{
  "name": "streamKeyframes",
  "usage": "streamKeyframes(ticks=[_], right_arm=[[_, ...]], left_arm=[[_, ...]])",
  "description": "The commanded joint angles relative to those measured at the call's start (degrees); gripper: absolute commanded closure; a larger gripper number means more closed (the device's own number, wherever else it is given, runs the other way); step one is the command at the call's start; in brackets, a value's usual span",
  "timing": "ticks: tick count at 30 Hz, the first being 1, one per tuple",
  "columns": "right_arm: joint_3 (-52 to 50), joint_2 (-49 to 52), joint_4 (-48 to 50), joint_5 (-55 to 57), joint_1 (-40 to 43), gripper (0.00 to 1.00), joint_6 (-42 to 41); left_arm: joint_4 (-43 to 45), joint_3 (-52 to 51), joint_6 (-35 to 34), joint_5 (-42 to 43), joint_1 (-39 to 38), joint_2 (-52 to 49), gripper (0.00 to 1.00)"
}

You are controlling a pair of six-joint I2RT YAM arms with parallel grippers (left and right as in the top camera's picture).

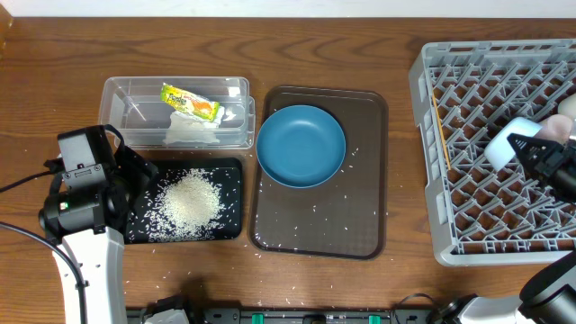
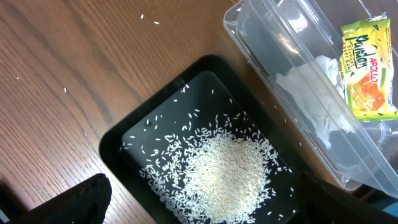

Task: Sort waste into correct bins and load items into the dishwasher rack
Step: 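Carry the bowl right and lower it into the dish rack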

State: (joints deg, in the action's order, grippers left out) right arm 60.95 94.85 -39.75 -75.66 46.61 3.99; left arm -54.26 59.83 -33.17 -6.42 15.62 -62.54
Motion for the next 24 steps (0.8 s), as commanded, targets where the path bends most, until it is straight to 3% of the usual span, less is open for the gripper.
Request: streamKeyframes(ticks=[1, 5, 15, 21, 24], right_arm=[[-0.31, 0.83, -1.07, 4.55, 0.26, 0.98, -1.11], [-0.28, 0.5, -2.58, 11.67, 0.28, 0.96, -3.58], [0.13, -1.77, -7.89, 17.46, 2.21, 0.81, -4.87], [0.17, -7.13, -11.17, 24.98, 3.23, 0.75, -7.21], [0.17, -11.5, -12.76, 26.97, 3.76, 0.67, -7.76]], left_arm=[[-0.35, 0.39, 0.11, -0.94, 0.22, -0.15, 0.04], [-0.35, 0.39, 0.09, -0.94, 0.22, -0.15, 0.04], [-0.35, 0.39, 0.09, -0.94, 0.22, -0.15, 0.04], [-0.35, 0.39, 0.09, -0.94, 0.22, -0.15, 0.03], [-0.35, 0.39, 0.09, -0.94, 0.22, -0.15, 0.04]])
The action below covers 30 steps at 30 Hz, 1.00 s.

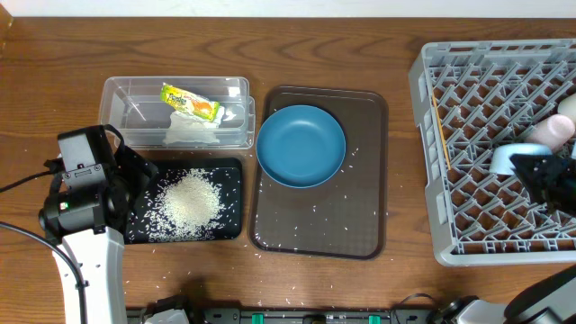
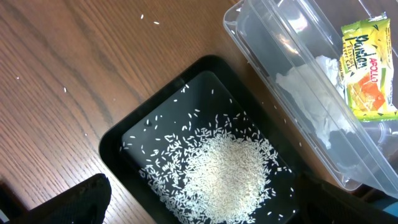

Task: Sort waste into correct bins and load items into the dishwasher rack
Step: 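Carry the bowl right and lower it into the dish rack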

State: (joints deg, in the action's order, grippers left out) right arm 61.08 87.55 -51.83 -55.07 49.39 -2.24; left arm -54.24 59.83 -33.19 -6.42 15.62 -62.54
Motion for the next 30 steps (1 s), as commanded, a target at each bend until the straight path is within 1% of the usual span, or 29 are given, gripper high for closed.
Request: streamKeyframes(ticks=[1, 2, 3, 9, 13, 14, 15, 17, 19, 20, 21, 23, 30], right_arm=[[0.04, -5.35, -1.03, 7.32, 1.03, 0.52, -2.1], [0.04, -6.67, -1.4, 8.39, 1.01, 0.22, -2.62], [0.04, -8.35, -1.95, 9.57, 1.01, 0.01, -3.13], [0.04, -15.69, -5.05, 10.71, 1.01, 0.01, -3.8], [0.04, -20.83, -5.07, 10.58, 0.9, 0.05, -5.6], [0.04, -22.36, -4.11, 10.58, 0.74, 0.12, -5.92], [0.04, -23.26, -3.19, 10.78, 0.59, 0.24, -6.1], [0.04, -24.83, -0.42, 12.72, 0.15, 0.55, -7.23], [0.04, -25.31, 1.27, 18.14, -0.39, 0.86, -11.37], [0.02, -25.29, 1.92, 21.05, -0.74, 0.96, -13.05], [0.0, -25.11, 2.47, 24.09, -1.22, 0.99, -14.4], [-0.02, -24.44, 3.45, 29.59, -2.73, 0.99, -16.39], [-0.02, -17.7, 7.13, 35.08, -9.11, 0.99, -16.61]], left_arm=[[-0.37, 0.39, 0.11, -0.94, 0.22, -0.15, 0.03], [-0.37, 0.39, 0.11, -0.94, 0.22, -0.15, 0.04], [-0.37, 0.39, 0.11, -0.94, 0.22, -0.15, 0.04], [-0.37, 0.39, 0.11, -0.94, 0.22, -0.15, 0.04], [-0.37, 0.39, 0.11, -0.94, 0.22, -0.15, 0.04], [-0.37, 0.39, 0.11, -0.94, 0.22, -0.15, 0.04], [-0.37, 0.39, 0.11, -0.94, 0.22, -0.17, 0.04], [-0.37, 0.39, 0.11, -0.94, 0.22, -0.15, 0.04], [-0.39, 0.39, 0.11, -0.94, 0.22, -0.15, 0.04], [-0.37, 0.39, 0.11, -0.94, 0.22, -0.15, 0.04], [-0.37, 0.39, 0.11, -0.94, 0.22, -0.15, 0.04], [-0.37, 0.39, 0.11, -0.94, 0.22, -0.15, 0.04], [-0.37, 0.39, 0.11, -0.94, 0.22, -0.15, 0.04]])
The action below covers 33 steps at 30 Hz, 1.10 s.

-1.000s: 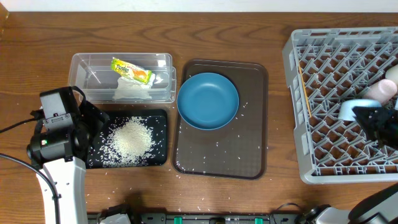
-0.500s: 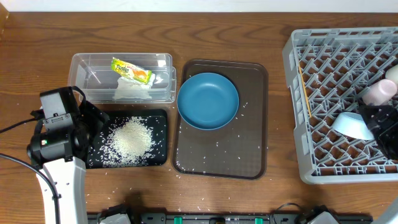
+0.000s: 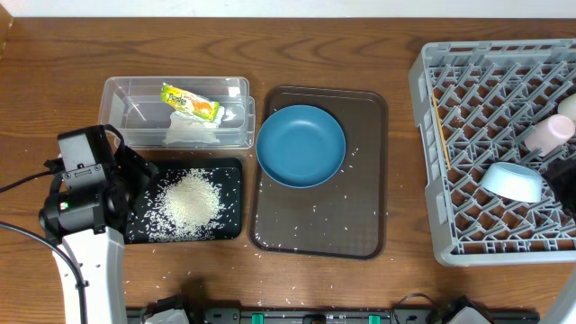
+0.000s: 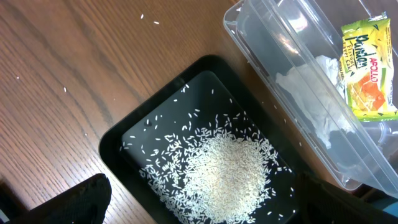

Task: Sort waste into correct bins and load items into the dishwasher rack
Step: 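Carry the bowl right and lower it into the dish rack, then release the bowl in the rack and lift the right gripper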

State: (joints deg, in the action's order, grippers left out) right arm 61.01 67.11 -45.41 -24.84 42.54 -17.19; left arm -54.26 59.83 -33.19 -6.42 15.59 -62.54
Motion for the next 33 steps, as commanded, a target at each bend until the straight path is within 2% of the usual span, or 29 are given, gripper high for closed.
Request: streamKeyframes(ticks=[1, 8, 13, 18, 26, 33], right_arm=[[0.04, 4.11, 1.44, 5.97, -3.1, 0.99, -1.68], [0.04, 12.17, 6.16, 7.23, -6.47, 0.99, -1.7], [0.04, 15.04, 3.41, 13.77, -7.3, 0.99, -4.0], [0.07, 15.69, 0.9, 14.29, -7.37, 0.99, -4.04], [0.13, 11.54, -6.05, 14.27, -7.37, 0.99, -5.09], [0.72, 1.49, -11.61, 13.09, -7.37, 0.99, -5.07]], left_arm=[[-0.35, 0.39, 0.11, -0.94, 0.24, -0.15, 0.04], [-0.35, 0.39, 0.11, -0.94, 0.24, -0.15, 0.04], [-0.35, 0.39, 0.11, -0.94, 0.24, -0.15, 0.04], [-0.35, 0.39, 0.11, -0.94, 0.24, -0.15, 0.04], [-0.37, 0.39, 0.11, -0.94, 0.24, -0.15, 0.04], [-0.35, 0.39, 0.11, -0.94, 0.24, -0.15, 0.04]])
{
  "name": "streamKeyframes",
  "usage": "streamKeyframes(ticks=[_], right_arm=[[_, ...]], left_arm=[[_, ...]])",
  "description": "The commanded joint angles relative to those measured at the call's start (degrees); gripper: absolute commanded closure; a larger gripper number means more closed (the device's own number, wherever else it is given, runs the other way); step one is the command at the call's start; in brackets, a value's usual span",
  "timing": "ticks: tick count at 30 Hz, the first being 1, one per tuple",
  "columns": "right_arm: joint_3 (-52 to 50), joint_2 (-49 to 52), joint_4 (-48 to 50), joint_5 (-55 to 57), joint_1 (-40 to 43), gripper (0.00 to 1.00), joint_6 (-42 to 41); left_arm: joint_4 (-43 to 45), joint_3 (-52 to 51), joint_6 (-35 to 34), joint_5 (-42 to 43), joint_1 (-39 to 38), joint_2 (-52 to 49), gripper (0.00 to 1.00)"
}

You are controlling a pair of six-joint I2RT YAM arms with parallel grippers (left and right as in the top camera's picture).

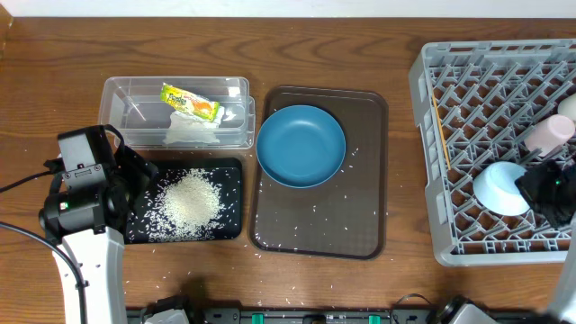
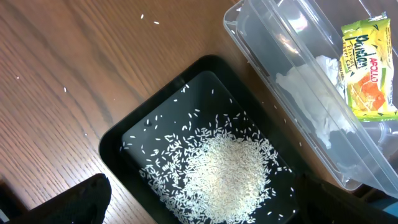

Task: Sort waste into correct bins and load items into the dishwasher rack
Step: 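Release the bowl in the rack and lift the right gripper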

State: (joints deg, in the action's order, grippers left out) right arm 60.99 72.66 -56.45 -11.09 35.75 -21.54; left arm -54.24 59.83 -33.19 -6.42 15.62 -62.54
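Note:
A small light-blue bowl (image 1: 499,187) sits tipped in the grey dishwasher rack (image 1: 430,135). My right gripper (image 1: 543,191) is against the bowl's right rim; its jaws are too dark to read. A larger blue bowl (image 1: 301,146) rests on the brown tray (image 1: 360,229). My left gripper (image 2: 205,204) hangs open over the black tray (image 2: 118,140) of rice (image 2: 227,171), fingers wide apart and holding nothing. The clear bin (image 1: 135,94) holds a yellow-green wrapper (image 1: 190,103) and a crumpled white napkin (image 1: 191,133).
In the rack a pink cup (image 1: 547,133) lies at the right and a thin orange stick (image 1: 440,135) at the left. Loose rice grains are scattered on the brown tray and on the wooden table near its front edge.
My right gripper was at the frame's right edge, apart from the small bowl. Now it touches the bowl's right rim, and the bowl stands more upright, slightly further left. The left arm is unchanged.
My right gripper held the small bowl above the rack, then lower over the cells. Then the bowl lay in the rack with the gripper drawn off to the right. Now the gripper is back at its rim. The left arm stayed open over the rice throughout.

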Motion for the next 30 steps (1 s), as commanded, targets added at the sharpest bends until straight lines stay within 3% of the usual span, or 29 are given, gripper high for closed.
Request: streamKeyframes(ticks=[1, 6, 11, 15, 16, 18, 21, 22, 26, 30], right_arm=[[0.87, -6.32, -0.76, -2.23, -0.57, 0.99, -0.66], [0.87, -13.09, -0.04, -1.27, -0.57, 0.99, -0.7], [0.87, -13.11, 0.72, -0.07, -0.59, 0.99, -0.68], [0.87, -12.39, 1.2, -13.46, -1.11, 0.96, 1.81], [0.87, -12.39, 1.7, -17.46, -1.7, 0.92, 3.21], [0.87, -12.39, 4.35, -26.64, -4.85, 0.69, 6.4], [1.09, -12.41, 7.15, -28.26, -10.84, 0.32, 6.25], [1.33, -12.37, 7.93, -27.43, -13.88, 0.25, 6.16], [4.48, -10.62, 10.03, -17.62, -28.74, 0.18, 5.22], [14.01, -4.42, 7.3, -8.0, -42.32, 0.17, 5.33]], left_arm=[[-0.37, 0.39, 0.11, -0.94, 0.22, -0.15, 0.03], [-0.37, 0.39, 0.11, -0.94, 0.22, -0.15, 0.04], [-0.37, 0.39, 0.11, -0.94, 0.22, -0.15, 0.04], [-0.37, 0.39, 0.11, -0.94, 0.22, -0.15, 0.04], [-0.37, 0.39, 0.11, -0.94, 0.22, -0.15, 0.04], [-0.37, 0.39, 0.11, -0.94, 0.22, -0.15, 0.04], [-0.37, 0.39, 0.11, -0.94, 0.22, -0.15, 0.03], [-0.37, 0.39, 0.11, -0.94, 0.22, -0.15, 0.04], [-0.37, 0.39, 0.11, -0.94, 0.22, -0.15, 0.04], [-0.37, 0.39, 0.11, -0.94, 0.22, -0.15, 0.04]])
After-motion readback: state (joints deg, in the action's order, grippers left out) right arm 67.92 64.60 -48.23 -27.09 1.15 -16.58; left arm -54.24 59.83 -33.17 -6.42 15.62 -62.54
